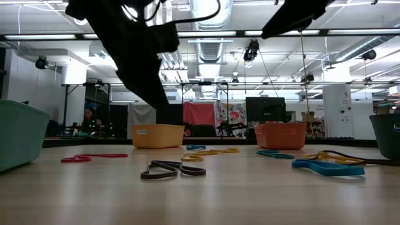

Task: Sort rubber bands into baskets
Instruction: Put the yellow rubber band into the green bin

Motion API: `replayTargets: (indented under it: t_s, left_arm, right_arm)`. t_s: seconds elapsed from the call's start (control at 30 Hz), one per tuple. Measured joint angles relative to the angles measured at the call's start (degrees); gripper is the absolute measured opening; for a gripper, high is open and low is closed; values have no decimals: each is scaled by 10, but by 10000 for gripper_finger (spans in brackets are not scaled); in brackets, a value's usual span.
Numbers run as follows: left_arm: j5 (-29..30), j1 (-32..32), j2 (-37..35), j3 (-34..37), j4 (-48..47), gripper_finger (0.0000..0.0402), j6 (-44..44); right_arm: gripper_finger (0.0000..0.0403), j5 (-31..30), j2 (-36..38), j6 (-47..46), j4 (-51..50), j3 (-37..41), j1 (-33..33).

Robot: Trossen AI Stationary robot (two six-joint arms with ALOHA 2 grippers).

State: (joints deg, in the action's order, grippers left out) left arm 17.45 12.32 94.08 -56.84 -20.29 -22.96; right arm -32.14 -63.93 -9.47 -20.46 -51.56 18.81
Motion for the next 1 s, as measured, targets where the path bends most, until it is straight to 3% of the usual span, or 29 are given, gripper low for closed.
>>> replayTargets:
  t_s: [0.37,1.0]
  left_arm:
    - [30,-3,75,0,79,160,-17]
    - [31,-10,151,0,189,160,-16]
  right_arm:
    - [143,8,-1,-29,29,25,0]
    - [142,11,0,-72,28,25,0]
